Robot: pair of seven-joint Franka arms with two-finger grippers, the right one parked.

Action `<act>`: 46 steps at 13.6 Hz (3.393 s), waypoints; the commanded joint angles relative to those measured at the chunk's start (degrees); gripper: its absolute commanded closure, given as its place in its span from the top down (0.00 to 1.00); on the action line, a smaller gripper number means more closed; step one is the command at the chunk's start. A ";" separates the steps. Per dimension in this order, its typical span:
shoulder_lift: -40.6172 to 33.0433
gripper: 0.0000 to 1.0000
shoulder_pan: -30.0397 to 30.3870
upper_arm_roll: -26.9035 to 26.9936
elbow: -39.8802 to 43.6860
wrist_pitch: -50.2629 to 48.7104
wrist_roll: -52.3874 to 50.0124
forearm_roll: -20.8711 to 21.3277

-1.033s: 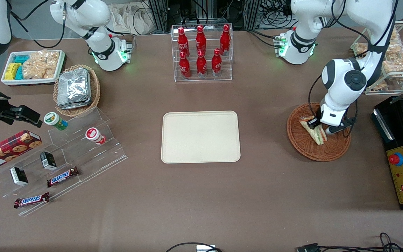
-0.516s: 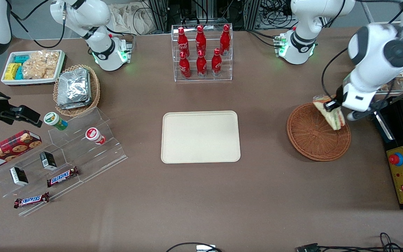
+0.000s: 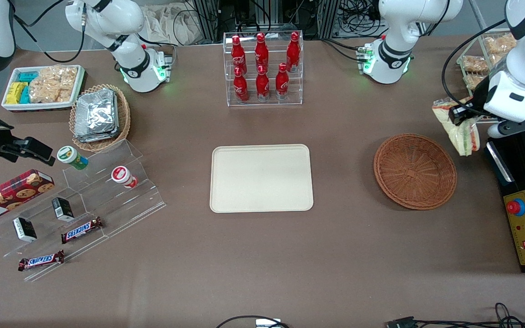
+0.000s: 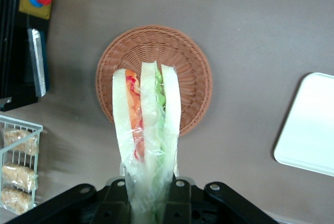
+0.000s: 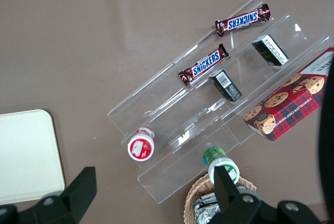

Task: Place sandwich from basket to tray
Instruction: 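Lift the sandwich up out of the basket with the left gripper, then carry the sandwich over the cream tray and lower it, then set the sandwich on the tray and open the left gripper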

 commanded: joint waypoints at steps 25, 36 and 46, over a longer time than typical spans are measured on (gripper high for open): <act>42.82 0.00 -0.26 -38.75 5.60 31.54 -30.00 24.16; 49.25 0.99 -0.35 -38.58 5.60 35.85 -38.61 31.91; 48.72 1.00 -0.35 -38.40 5.78 35.33 -39.93 31.38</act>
